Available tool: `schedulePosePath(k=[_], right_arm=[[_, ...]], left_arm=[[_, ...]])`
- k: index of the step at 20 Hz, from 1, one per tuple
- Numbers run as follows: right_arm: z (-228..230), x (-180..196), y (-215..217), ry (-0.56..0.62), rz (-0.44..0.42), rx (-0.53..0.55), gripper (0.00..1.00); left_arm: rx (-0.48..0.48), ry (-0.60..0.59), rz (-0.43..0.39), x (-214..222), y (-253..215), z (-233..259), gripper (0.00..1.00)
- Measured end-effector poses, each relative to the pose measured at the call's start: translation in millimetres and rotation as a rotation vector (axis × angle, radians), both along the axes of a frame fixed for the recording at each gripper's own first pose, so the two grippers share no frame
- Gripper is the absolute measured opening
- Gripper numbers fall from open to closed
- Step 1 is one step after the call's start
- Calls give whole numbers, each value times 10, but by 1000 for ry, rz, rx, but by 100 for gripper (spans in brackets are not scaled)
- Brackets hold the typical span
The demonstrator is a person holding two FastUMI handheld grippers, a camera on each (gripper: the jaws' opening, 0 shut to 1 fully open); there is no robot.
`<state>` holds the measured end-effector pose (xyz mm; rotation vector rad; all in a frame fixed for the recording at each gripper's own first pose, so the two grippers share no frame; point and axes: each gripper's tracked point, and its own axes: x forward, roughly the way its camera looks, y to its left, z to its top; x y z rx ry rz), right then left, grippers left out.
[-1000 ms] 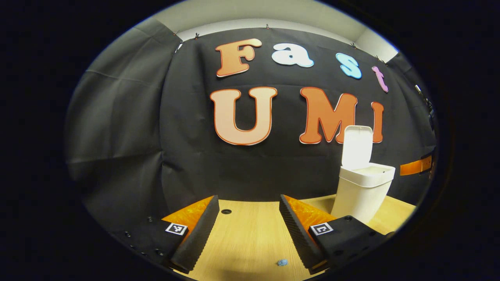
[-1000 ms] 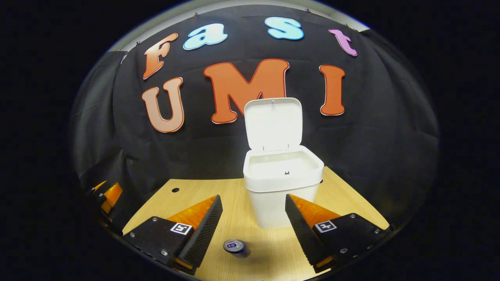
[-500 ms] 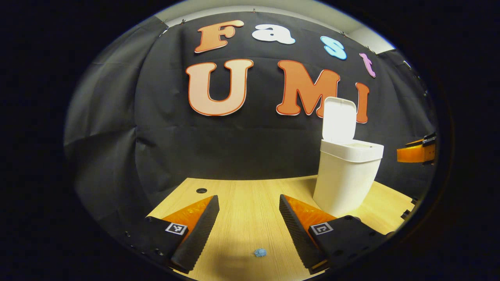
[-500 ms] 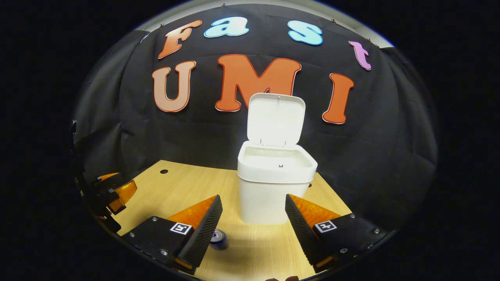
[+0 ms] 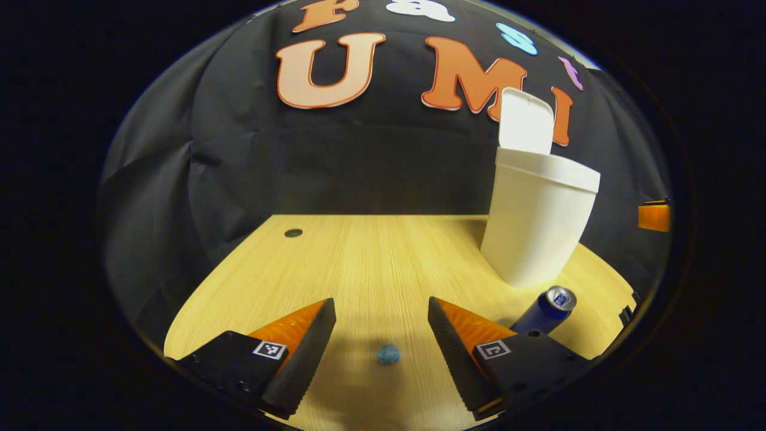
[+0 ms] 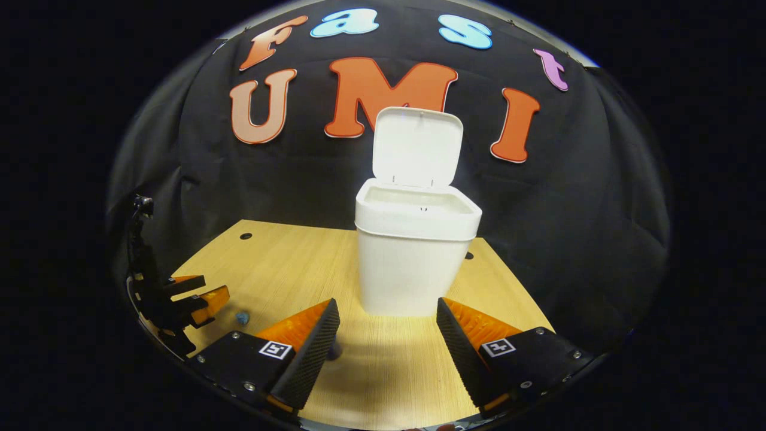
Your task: Press the lid of the desktop garbage bin to open it, pick up the crumpled paper on the desktop and throw it into the bin, then pick up the pop can on the desktop and drop it into the bin, and finally close the garbage bin lid.
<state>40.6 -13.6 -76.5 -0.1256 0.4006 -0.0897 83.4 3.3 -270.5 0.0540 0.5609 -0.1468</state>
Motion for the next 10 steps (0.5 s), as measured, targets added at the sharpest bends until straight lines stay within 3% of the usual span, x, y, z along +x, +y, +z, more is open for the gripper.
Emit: schedulePosePath(k=[6, 10], right_arm=[[-230, -161, -234, 65, -49, 19, 99], [-339, -242, -354, 101, -80, 28, 99]], left_arm=[[45, 151, -25, -123, -4, -581, 99], [45, 203, -19, -20, -29, -694, 99]])
